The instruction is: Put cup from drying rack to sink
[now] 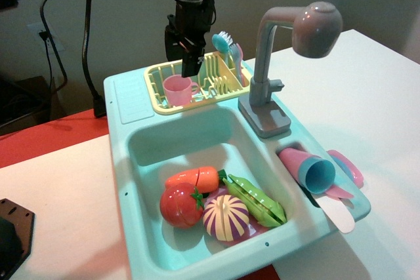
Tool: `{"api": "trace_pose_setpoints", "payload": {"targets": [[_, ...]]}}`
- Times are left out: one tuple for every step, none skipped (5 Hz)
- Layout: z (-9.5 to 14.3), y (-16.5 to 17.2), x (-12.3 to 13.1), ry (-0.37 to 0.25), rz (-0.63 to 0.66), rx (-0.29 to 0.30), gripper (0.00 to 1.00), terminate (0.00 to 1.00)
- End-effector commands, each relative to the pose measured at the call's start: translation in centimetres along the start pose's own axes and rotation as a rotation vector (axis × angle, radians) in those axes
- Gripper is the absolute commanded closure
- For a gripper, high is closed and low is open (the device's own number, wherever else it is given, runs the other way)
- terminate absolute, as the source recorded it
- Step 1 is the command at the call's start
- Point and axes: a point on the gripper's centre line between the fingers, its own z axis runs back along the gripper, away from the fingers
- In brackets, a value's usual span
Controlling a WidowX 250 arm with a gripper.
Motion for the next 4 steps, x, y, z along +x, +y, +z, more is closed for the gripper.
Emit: {"api": "trace_pose_setpoints", "payload": {"targets": [[0.0, 0.0, 0.0, 0.000, 0.000, 0.000, 0.00, 0.00], [-0.6, 2.3, 0.6, -0.003, 0.040, 0.032, 0.00, 0.00], [-1.2, 4.0, 1.3, 0.012, 0.084, 0.039, 0.00, 0.00], [-2.2, 4.5, 1.4, 0.041, 0.098, 0.053, 0.00, 0.00]]}}
